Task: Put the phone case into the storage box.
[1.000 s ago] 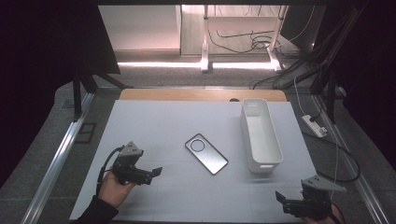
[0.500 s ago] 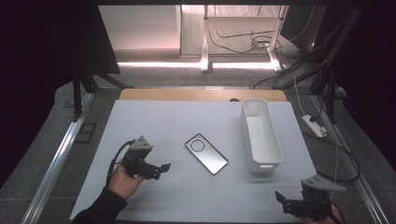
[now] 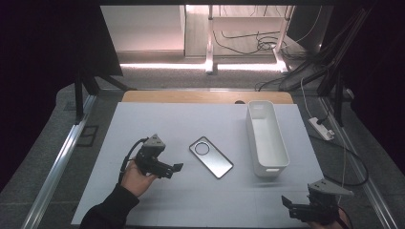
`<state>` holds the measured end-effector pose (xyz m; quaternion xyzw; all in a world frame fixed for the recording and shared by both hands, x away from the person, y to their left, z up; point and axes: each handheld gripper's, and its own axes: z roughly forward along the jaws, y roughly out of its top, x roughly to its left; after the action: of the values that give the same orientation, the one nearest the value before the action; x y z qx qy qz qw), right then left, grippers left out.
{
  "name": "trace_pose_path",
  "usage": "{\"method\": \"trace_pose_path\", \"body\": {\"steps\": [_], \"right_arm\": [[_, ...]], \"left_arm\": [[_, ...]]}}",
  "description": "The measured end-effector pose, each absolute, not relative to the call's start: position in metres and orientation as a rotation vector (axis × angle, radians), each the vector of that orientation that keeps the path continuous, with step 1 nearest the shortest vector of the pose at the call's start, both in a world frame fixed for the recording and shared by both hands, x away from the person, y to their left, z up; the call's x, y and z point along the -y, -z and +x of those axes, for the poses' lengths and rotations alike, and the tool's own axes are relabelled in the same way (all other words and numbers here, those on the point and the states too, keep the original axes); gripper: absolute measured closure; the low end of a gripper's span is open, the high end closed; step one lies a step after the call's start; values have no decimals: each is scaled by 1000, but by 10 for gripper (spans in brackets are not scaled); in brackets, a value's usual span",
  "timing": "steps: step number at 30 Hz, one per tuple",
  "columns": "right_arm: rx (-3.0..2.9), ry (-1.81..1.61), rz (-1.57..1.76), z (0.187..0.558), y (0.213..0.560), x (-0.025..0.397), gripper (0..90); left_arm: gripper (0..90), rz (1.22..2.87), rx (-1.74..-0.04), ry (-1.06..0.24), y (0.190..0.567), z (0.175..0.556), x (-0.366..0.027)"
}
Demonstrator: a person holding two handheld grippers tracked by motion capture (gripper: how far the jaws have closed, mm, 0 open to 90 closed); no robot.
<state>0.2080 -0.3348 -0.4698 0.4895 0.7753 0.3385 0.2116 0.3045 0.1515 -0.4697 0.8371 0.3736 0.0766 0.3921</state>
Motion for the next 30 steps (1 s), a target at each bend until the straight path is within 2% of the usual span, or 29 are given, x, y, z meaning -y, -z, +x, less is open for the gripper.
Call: {"method": "trace_pose_path", "body": {"steps": [30], "right_arm": [[-2160, -944, 1360, 208, 470, 335, 0]], "left_arm": [[0, 2204, -866, -155, 466, 343, -96]]}}
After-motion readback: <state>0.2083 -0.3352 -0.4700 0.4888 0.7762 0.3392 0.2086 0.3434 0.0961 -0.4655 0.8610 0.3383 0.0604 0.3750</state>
